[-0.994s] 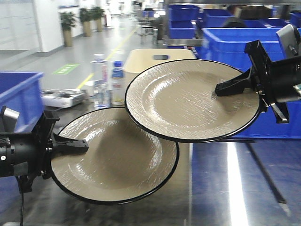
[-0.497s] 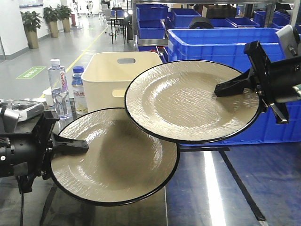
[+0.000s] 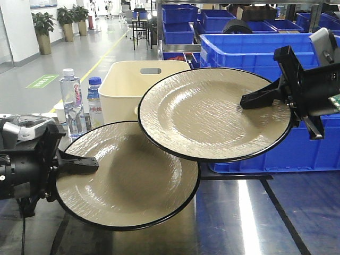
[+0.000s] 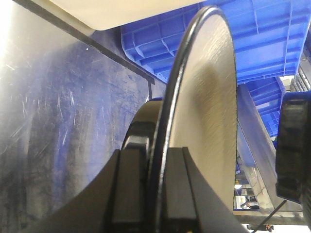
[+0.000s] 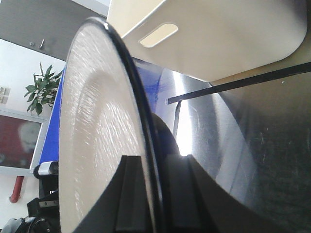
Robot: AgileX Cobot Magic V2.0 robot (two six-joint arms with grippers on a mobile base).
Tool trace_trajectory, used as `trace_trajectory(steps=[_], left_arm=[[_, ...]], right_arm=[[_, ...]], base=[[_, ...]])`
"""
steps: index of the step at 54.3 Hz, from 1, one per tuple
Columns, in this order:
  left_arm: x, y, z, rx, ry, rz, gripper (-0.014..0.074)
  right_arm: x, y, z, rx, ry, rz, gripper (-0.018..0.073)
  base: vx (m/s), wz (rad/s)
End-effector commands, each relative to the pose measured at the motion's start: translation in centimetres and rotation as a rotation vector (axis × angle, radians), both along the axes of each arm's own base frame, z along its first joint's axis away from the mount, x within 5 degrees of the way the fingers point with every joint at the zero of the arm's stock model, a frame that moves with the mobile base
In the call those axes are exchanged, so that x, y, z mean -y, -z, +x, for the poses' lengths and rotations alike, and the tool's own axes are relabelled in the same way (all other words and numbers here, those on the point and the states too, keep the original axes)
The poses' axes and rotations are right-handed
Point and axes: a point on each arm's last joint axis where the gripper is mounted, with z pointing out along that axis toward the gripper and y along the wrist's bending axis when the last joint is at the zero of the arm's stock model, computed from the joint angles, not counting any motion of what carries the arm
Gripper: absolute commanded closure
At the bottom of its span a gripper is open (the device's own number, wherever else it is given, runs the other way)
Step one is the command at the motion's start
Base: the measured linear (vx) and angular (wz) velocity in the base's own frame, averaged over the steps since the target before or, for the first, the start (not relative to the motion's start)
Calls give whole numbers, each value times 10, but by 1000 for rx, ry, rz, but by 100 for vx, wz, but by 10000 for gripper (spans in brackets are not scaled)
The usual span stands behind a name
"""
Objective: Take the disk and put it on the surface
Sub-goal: 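Hold both plates raised while the base drives to the steel table, then lower the left gripper's plate onto the table and open it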
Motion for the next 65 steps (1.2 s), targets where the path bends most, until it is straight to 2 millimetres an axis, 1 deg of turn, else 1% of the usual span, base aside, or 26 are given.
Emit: trace_trajectory(steps=[1, 29, 39, 42, 46, 57, 65], left_arm=[[2, -30, -8, 58, -13, -126, 598], [2, -30, -8, 59, -16, -125, 598], [-2, -24, 0, 62, -73, -91, 598], [-2, -18, 4, 47, -79, -70, 598], [3, -7, 11, 15, -68, -60, 598], [30, 32, 31, -104, -13, -35, 598], [40, 55, 39, -164, 20, -10, 598]], right_arm=[[-3, -37, -15, 120, 24, 122, 564], [-3, -37, -15, 120, 24, 122, 564], [-3, -37, -15, 120, 24, 122, 564], [-2, -37, -15, 122, 27, 123, 564], [-2, -37, -15, 122, 27, 123, 564], [-1, -38, -13, 134, 47, 128, 564], [-1, -38, -13, 138, 55, 129, 564]], base=[[2, 1], [0, 0], [0, 0], [0, 0], [0, 0], [0, 0], [0, 0]])
